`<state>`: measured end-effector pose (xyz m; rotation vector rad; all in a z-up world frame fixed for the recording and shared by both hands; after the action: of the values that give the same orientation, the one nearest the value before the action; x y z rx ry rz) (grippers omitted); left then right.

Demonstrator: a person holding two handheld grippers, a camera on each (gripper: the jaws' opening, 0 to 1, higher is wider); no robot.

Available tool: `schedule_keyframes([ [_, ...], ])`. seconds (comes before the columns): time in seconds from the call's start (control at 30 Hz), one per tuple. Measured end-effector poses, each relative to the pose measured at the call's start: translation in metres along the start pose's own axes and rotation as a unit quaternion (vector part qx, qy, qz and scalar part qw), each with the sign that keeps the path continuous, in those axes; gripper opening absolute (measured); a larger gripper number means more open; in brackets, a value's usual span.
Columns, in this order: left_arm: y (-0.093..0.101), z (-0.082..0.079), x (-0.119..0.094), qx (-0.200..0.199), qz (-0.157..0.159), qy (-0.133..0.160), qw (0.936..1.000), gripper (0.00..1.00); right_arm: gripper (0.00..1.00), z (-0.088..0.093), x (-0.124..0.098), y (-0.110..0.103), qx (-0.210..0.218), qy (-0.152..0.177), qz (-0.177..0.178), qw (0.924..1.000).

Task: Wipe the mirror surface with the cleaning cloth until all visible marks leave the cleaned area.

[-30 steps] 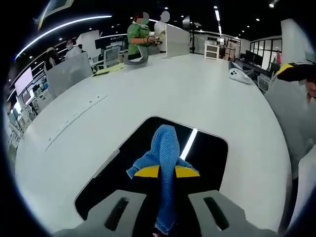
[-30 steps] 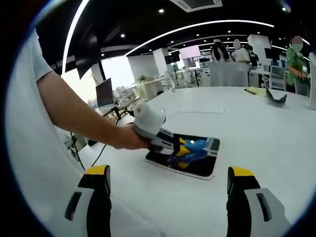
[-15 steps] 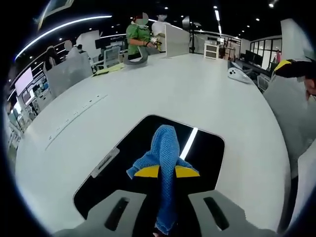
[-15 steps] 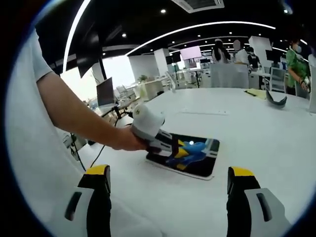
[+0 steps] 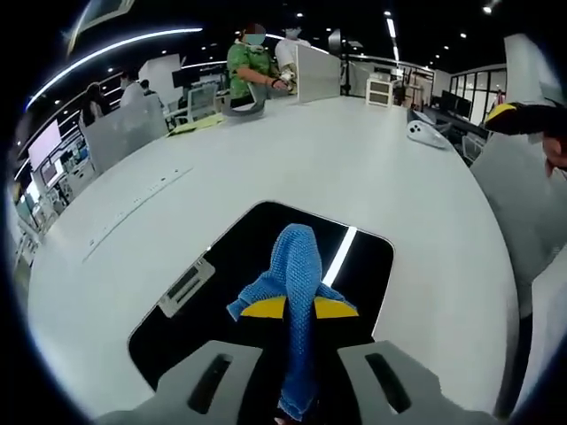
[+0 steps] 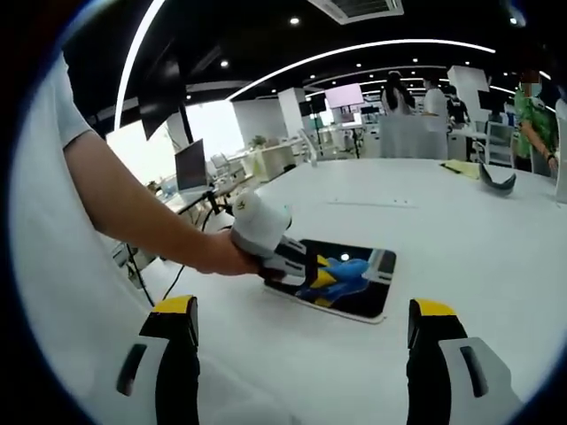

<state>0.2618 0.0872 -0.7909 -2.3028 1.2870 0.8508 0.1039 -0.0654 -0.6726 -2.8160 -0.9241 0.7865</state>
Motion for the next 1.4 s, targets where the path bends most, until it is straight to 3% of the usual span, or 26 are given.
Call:
schedule_keyframes([
  [0.97, 0.021, 0.014, -0.016, 0.004, 0.002, 0.008, 1.0000, 0.07, 0.99, 0.001, 0.005, -0.003, -0.002, -0.006, -0.006, 1.0000],
  [1.4, 0.029, 0.022, -0.023, -0.019, 0.006, 0.019, 0.9996, 0.07, 0.99, 0.001, 0.007, -0.004, 0.002, -0.007, -0.009, 0.9999],
])
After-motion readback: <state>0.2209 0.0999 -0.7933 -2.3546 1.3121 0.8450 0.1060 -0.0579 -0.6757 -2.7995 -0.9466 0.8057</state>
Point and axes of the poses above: the point that each gripper's makers call its tool centre point, and the gripper's own axes: x roughly forward along the fingers, y roughly to its right, z roughly out of its underside, the point moved 8 cm from there along -x, roughly backward along the fingers, and after that the axes turned 1 degree about x, right-handed, at the moved point
